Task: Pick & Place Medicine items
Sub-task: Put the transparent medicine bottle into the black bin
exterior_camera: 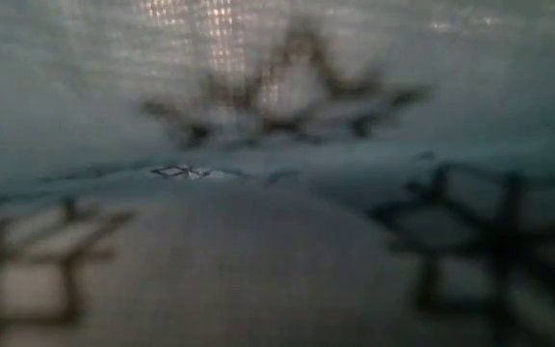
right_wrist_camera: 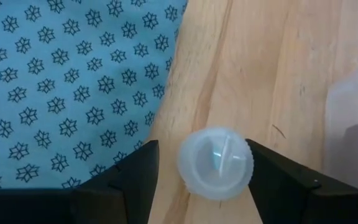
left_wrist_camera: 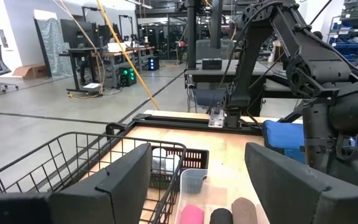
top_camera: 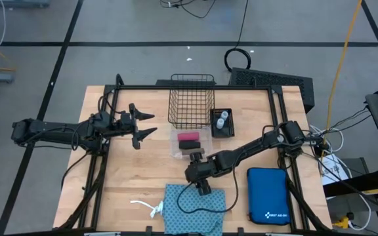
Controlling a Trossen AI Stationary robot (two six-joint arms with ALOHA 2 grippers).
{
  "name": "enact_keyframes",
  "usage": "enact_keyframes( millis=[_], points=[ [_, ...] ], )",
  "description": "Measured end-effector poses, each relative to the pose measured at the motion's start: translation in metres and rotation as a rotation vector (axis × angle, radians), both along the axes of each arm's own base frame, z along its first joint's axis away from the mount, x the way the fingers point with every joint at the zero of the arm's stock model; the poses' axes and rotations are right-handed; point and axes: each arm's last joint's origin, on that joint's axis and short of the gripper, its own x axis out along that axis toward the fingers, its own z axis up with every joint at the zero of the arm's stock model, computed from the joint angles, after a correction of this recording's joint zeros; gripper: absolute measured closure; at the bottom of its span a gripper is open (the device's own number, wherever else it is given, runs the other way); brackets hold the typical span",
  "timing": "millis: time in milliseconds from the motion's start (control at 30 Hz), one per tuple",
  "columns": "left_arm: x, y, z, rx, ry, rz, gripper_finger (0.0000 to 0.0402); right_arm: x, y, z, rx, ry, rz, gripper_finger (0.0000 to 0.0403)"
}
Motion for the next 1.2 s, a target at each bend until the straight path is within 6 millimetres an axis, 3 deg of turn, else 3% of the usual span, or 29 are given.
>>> enact_keyframes(
  millis=[500,1200],
  points=[
    [0.0,0.0,0.0,0.0,0.0,0.0,0.0133,0.0003,-0.0013,0.0,-0.009,-0.002,-0.005,0.0196],
    [0.0,0.0,0.0,0.0,0.0,0.0,0.0133,0.0003,-0.0013,0.0001,-0.009,-0.002,-0.005,0.0248]
  ],
)
